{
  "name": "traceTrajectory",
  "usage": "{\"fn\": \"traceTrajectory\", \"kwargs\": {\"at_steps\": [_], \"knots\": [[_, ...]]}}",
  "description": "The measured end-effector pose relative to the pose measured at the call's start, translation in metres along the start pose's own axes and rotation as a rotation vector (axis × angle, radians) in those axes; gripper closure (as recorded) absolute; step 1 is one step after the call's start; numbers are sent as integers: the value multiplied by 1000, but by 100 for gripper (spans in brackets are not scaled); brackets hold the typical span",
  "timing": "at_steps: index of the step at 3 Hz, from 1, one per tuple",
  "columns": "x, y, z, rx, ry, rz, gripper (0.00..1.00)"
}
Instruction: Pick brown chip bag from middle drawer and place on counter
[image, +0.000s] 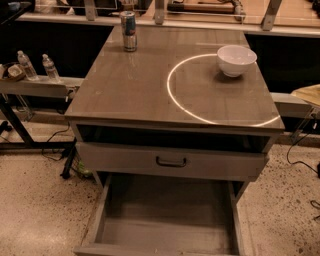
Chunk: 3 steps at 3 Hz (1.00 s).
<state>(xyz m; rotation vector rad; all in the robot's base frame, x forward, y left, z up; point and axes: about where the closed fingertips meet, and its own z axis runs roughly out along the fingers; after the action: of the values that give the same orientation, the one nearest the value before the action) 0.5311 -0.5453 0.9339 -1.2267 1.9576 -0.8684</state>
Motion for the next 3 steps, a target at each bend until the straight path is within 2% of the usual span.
{"fn": "traceTrajectory", "kwargs": {"at_steps": [1, 2, 3], "knots": [[-46, -13, 20, -41, -167, -132, 100], [-101, -3, 28, -74, -313, -221, 100], [-109, 0, 29, -81, -334, -238, 100]]}}
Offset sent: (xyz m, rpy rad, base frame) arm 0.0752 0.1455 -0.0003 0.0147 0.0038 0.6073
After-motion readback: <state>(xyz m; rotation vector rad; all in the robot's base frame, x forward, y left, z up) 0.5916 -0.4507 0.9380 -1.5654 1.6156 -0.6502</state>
